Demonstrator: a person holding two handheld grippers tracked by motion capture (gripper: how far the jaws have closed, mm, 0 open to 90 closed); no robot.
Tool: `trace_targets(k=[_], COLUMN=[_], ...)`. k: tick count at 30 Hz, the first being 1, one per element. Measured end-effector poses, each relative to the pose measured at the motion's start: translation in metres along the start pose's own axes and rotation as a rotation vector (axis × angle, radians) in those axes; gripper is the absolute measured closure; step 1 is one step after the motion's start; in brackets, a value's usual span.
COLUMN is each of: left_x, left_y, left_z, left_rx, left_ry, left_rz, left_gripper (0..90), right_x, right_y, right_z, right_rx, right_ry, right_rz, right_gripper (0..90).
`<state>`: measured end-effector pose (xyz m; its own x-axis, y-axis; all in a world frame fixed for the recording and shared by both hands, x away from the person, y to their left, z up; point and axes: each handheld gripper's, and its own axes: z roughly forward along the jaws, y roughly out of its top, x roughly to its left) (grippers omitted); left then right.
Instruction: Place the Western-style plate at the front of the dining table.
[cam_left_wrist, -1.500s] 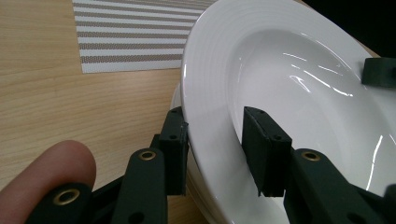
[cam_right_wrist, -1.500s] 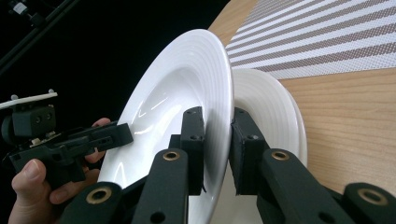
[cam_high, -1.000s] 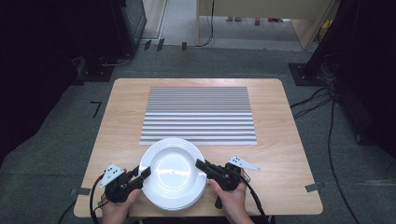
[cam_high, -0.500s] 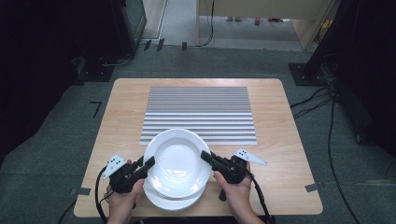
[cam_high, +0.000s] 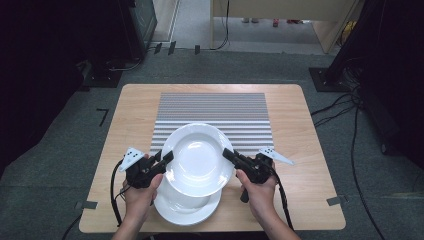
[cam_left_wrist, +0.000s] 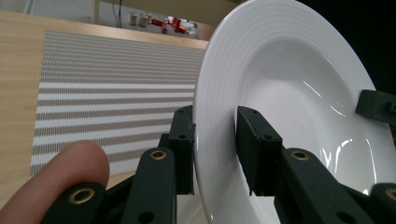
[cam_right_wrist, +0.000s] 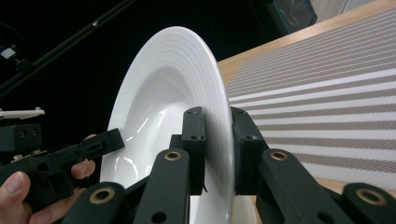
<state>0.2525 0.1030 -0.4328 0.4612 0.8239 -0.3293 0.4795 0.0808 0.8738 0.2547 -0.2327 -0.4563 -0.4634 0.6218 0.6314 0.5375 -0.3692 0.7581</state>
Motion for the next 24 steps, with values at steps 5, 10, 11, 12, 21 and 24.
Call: trace_targets(k=[5,10,11,12,21,24], left_x=[-0.002,-0.003,-0.003,-0.003,0.002,0.004], left_y=[0.012,0.023,0.023,0.026,0.043,0.046], left_z=[0.016,0.036,0.036,0.041,0.079,0.091], left_rx=[0.0,0.01,0.01,0.014,0.036,0.049], left_ry=[-0.002,0.002,0.002,-0.001,0.009,0.007], left_rz=[0.012,0.02,0.02,0.018,0.014,0.014], left_gripper=[68.4,68.3,68.4,68.4,67.8,67.5], right_x=[-0.007,-0.017,-0.017,-0.02,-0.042,-0.048], right_y=[0.013,0.025,0.025,0.028,0.05,0.056], right_z=[0.003,0.006,0.006,0.007,0.018,0.022], right_rx=[-0.014,-0.019,-0.019,-0.015,-0.002,-0.001], right_ry=[-0.013,-0.02,-0.02,-0.02,-0.051,-0.063], right_rz=[0.004,0.008,0.008,0.016,0.028,0.03], right_gripper=[79.1,79.4,79.4,79.2,79.4,79.6])
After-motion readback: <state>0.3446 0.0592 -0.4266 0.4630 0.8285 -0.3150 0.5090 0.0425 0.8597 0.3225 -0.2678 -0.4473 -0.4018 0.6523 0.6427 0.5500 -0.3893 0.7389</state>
